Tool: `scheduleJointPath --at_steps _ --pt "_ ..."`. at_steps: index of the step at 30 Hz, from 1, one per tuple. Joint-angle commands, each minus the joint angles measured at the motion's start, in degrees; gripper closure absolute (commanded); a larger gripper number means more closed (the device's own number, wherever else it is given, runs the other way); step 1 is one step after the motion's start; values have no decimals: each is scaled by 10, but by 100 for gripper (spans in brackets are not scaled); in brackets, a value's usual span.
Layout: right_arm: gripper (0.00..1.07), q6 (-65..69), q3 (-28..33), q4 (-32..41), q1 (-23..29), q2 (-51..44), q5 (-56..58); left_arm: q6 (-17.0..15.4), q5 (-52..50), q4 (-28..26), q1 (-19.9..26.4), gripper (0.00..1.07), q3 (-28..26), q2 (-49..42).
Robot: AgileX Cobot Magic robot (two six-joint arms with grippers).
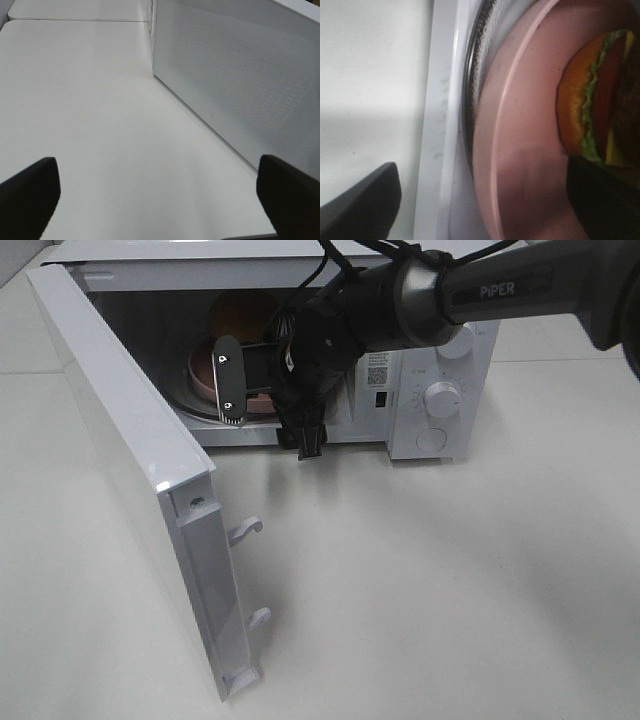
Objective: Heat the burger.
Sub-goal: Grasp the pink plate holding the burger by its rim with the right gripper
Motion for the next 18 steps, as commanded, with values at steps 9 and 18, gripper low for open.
scheduleJointPath --at_steps 9,18 --pt "32 0 -49 34 -16 46 -10 -2 -8 -4 1 6 1 -2" --pt "39 -5 -49 46 -18 54 -12 -2 -8 -4 1 6 1 -2"
